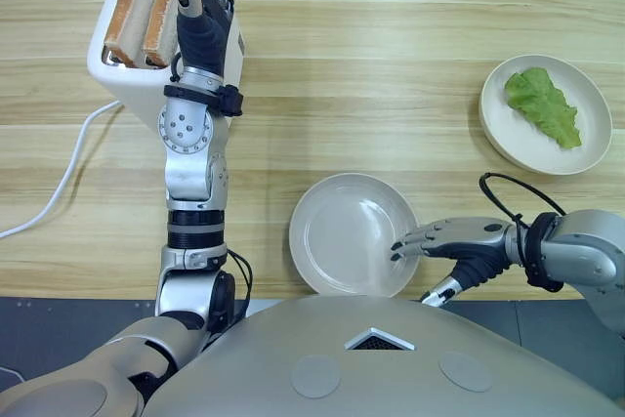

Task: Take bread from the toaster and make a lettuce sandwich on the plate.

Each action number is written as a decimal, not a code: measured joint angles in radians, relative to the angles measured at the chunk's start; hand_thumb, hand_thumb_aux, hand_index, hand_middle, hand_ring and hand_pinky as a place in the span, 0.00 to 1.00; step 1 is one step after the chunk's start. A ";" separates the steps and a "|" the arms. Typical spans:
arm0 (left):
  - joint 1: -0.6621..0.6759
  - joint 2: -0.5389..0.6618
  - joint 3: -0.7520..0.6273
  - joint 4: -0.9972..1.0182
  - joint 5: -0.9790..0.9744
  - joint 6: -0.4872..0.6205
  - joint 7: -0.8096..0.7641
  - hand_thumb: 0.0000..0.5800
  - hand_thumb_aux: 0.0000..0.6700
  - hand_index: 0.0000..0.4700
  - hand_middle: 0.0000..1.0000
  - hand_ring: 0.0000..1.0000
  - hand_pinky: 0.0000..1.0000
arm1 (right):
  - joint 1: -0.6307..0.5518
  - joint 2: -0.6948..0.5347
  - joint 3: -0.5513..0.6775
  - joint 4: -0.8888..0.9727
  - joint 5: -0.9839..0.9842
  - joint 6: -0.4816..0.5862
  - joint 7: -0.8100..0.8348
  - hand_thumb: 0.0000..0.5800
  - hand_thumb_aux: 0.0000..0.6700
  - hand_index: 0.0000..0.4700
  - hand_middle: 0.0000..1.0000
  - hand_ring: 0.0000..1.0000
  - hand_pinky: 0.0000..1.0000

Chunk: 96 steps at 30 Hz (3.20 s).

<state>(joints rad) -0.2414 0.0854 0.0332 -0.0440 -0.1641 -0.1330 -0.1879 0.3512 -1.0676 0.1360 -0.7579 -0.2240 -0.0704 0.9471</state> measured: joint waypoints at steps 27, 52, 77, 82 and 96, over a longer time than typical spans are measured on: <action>0.299 0.574 0.321 -0.603 0.544 0.113 -0.205 0.00 0.00 0.00 0.00 0.00 0.00 | -0.132 0.889 0.004 0.033 0.250 0.374 -0.911 0.00 0.00 0.00 0.00 0.00 0.00; 0.321 0.709 0.276 -0.292 0.876 0.156 -0.098 0.67 0.43 0.43 0.00 0.00 0.00 | -0.030 0.864 0.081 0.126 0.045 0.221 -0.879 0.00 0.00 0.00 0.00 0.00 0.00; 0.220 0.680 0.130 -0.162 0.900 0.216 -0.070 0.75 0.50 0.50 0.00 0.00 0.00 | 0.001 0.861 0.081 0.172 -0.036 0.165 -0.874 0.00 0.00 0.00 0.00 0.00 0.00; 0.158 0.668 0.079 -0.080 0.919 0.235 -0.020 0.76 0.51 0.51 0.00 0.00 0.00 | 0.000 0.862 0.087 0.187 -0.066 0.152 -0.876 0.00 0.00 0.00 0.00 0.00 0.00; 0.047 0.642 -0.001 0.028 0.869 0.247 0.053 1.00 1.00 1.00 1.00 1.00 1.00 | 0.018 0.861 0.074 0.235 -0.081 0.099 -0.891 0.00 0.00 0.00 0.00 0.00 0.00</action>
<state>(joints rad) -0.1940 0.7272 0.0325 -0.0160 0.7045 0.1136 -0.1352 0.3693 -0.2064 0.2101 -0.5225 -0.3047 0.0289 0.0561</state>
